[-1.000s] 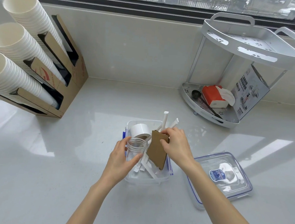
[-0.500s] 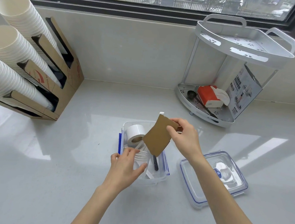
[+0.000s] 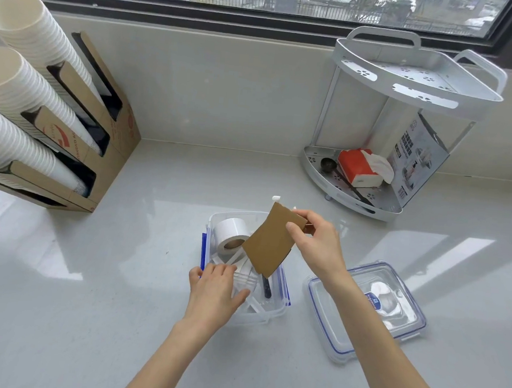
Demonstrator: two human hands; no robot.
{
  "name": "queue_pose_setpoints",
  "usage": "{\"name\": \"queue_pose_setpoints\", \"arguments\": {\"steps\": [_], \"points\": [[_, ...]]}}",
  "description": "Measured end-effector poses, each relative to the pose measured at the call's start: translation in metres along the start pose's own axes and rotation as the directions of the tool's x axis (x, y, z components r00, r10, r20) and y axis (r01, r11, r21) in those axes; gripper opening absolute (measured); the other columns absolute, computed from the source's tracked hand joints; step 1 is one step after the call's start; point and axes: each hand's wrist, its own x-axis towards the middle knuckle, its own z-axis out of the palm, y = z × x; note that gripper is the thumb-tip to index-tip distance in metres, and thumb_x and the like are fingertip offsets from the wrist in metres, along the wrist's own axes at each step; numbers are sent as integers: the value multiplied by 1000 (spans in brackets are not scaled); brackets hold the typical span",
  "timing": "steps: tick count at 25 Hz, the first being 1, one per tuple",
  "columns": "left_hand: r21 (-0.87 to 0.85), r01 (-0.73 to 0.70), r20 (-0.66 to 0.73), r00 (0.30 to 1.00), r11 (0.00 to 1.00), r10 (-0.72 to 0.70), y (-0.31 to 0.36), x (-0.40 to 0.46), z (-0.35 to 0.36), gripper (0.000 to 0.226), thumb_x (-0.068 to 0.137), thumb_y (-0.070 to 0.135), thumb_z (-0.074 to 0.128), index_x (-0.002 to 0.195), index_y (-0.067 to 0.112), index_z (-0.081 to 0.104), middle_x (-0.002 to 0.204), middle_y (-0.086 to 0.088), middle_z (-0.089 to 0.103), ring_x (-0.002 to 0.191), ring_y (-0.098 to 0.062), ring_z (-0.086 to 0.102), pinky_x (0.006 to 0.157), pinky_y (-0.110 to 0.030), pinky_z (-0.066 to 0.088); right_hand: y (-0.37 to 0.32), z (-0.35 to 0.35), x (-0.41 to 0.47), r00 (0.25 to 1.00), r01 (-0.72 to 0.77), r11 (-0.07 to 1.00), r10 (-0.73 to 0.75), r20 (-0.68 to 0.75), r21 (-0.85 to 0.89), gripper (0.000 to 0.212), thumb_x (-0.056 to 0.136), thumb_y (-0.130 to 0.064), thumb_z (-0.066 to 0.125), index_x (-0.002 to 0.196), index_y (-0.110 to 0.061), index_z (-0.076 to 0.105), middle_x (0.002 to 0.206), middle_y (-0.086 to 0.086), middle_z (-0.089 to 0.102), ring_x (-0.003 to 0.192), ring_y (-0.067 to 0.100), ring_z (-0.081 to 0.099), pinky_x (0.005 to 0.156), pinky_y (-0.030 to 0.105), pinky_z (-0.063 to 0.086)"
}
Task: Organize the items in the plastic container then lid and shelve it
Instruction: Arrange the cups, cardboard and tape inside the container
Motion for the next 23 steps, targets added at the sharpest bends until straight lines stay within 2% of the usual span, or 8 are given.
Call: {"name": "queue_pose_setpoints", "arguments": {"steps": [4, 8, 11, 14, 16, 19, 21, 23], "points": [[66, 29, -66, 998, 997, -25, 0, -4, 0, 46, 90, 46, 38, 125, 16, 44, 135, 1, 45, 131, -17, 31, 109, -37, 9, 1, 2, -2, 1000, -23, 1000, 23, 15, 14, 22, 89, -11, 53, 110, -7, 62, 93, 3, 59, 81, 15, 51, 58, 5, 41], [24, 40, -64, 997, 999, -38, -4, -6, -1, 48, 90, 45, 39, 130, 19, 39, 141, 3, 39, 137, -17, 23, 114, -41, 1, 2, 4, -3, 998, -49, 998, 48, 33, 42, 23, 90, -13, 53, 111, -8, 61, 93, 2, 60, 84, 17, 51, 64, 13, 41], [-186, 15, -120, 992, 982, -37, -3, -7, -8, 55, 88, 46, 44, 136, 21, 32, 141, 5, 39, 135, -15, 27, 113, -34, 5, 2, 4, -4, 998, -61, 995, 59, 28, 78, 21, 89, -12, 53, 108, -11, 62, 90, 2, 61, 83, 18, 54, 69, 22, 47], [-452, -143, -243, 970, 881, 33, 2, -7, -27, 67, 83, 43, 55, 140, 21, 26, 142, 4, 38, 131, -14, 32, 103, -22, 17, 1, 5, -3, 996, -87, 985, 87, 12, 147, 14, 87, -11, 55, 97, -18, 61, 81, -1, 63, 84, 21, 58, 87, 43, 54], [-484, -222, -257, 961, 846, 105, 8, -6, -39, 81, 79, 42, 61, 143, 20, 16, 148, 4, 29, 135, -13, 27, 104, -22, 18, -3, 10, -3, 995, -99, 974, 94, 36, 201, 12, 86, -10, 56, 92, -20, 60, 77, -3, 62, 84, 21, 60, 90, 48, 53], [-474, -188, -213, 972, 860, 95, 15, -2, -46, 96, 75, 43, 66, 145, 19, 6, 148, 2, 29, 135, -15, 28, 108, -28, 22, -11, 21, -7, 993, -87, 968, 66, 98, 234, 13, 85, -13, 57, 88, -25, 61, 78, -4, 63, 85, 20, 61, 91, 48, 53], [-544, -151, -194, 980, 826, 51, 15, -1, -48, 88, 77, 39, 66, 145, 21, 13, 142, 2, 38, 127, -15, 39, 98, -24, 33, -16, 25, -9, 992, -62, 965, 32, 120, 255, 17, 86, -14, 58, 88, -30, 60, 80, -7, 62, 84, 18, 59, 88, 41, 54], [-646, -119, -145, 989, 754, 31, 13, -4, -51, 74, 77, 36, 67, 139, 25, 27, 128, 8, 51, 112, -13, 52, 86, -20, 41, -20, 28, -9, 988, -30, 958, -14, 152, 286, 18, 89, -17, 55, 101, -29, 59, 86, -10, 59, 83, 15, 58, 79, 33, 53]]}}
